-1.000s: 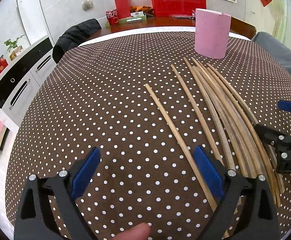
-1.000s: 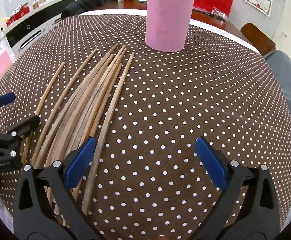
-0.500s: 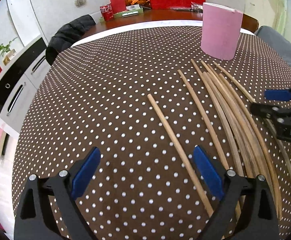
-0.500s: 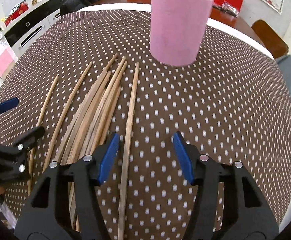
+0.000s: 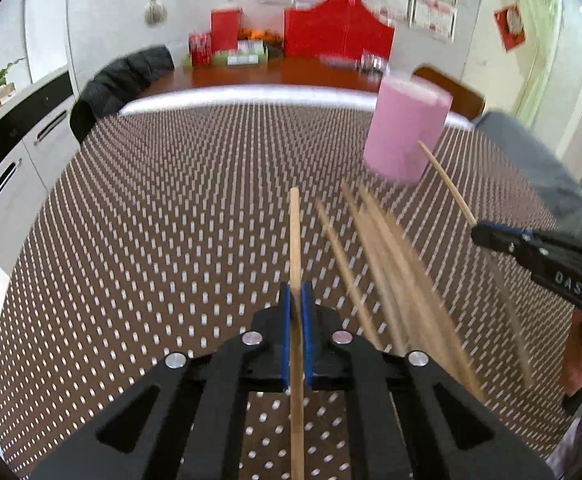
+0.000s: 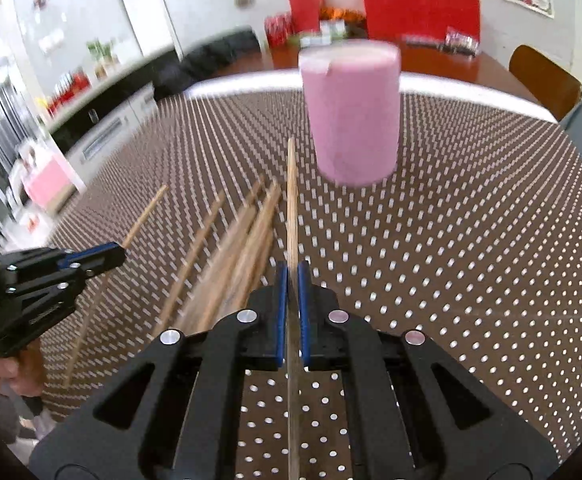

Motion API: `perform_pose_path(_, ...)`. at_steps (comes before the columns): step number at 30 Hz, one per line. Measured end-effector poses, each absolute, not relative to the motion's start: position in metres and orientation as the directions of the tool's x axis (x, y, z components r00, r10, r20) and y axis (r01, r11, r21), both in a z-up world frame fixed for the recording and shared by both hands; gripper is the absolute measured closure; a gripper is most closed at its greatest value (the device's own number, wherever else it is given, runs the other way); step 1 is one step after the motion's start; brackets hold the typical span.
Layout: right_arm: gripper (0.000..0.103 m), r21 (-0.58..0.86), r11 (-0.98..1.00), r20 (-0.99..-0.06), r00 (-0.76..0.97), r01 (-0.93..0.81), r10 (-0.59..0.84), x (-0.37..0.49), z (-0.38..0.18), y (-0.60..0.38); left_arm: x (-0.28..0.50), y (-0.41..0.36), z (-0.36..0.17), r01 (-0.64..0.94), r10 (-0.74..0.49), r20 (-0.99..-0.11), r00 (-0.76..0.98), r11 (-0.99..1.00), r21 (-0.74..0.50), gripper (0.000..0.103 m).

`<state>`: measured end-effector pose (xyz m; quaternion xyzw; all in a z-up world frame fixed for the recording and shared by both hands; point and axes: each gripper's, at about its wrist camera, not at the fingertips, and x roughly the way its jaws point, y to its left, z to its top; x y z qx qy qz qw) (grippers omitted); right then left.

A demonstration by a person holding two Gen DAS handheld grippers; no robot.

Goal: Organize utensils
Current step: 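Lift the left tool's chopstick upright over the pink cup while the right tool carries its own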

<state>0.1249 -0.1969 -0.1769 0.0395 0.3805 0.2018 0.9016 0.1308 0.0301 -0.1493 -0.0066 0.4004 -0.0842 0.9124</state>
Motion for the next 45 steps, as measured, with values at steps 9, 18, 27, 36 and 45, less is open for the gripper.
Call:
perform_pose_path(9,0.098,0.318,0.868,-0.44,0.751,-0.383,0.492,0.117,-0.107,-0.224,0.144,0.012,-0.061,0.218,-0.265,-0.452,0.852,0.964,-0.153,0.098)
perform_pose_path(18,0.098,0.289,0.864,-0.318,0.81,-0.411,0.492,0.153,-0.036,-0.234,0.175,-0.014,0.006,0.338,-0.377,-0.15,0.914,0.912,-0.231,0.098)
perform_pose_path(27,0.097,0.262,0.873,-0.234,0.851,-0.411,0.47,0.193,0.022,-0.258,0.231,-0.057,0.024,0.396,-0.401,0.037,0.915,0.879,-0.264,0.098)
perform_pose_path(36,0.097,0.27,0.884,-0.269,0.851,-0.383,0.451,0.229,0.0,-0.269,0.283,-0.087,-0.011,0.364,-0.375,-0.002,0.927,0.9,-0.241,0.098)
perform_pose_path(45,0.097,0.264,0.887,-0.354,0.817,-0.379,0.455,0.247,-0.017,-0.263,0.309,-0.092,-0.043,0.323,-0.353,-0.092,0.931,0.915,-0.243,0.098)
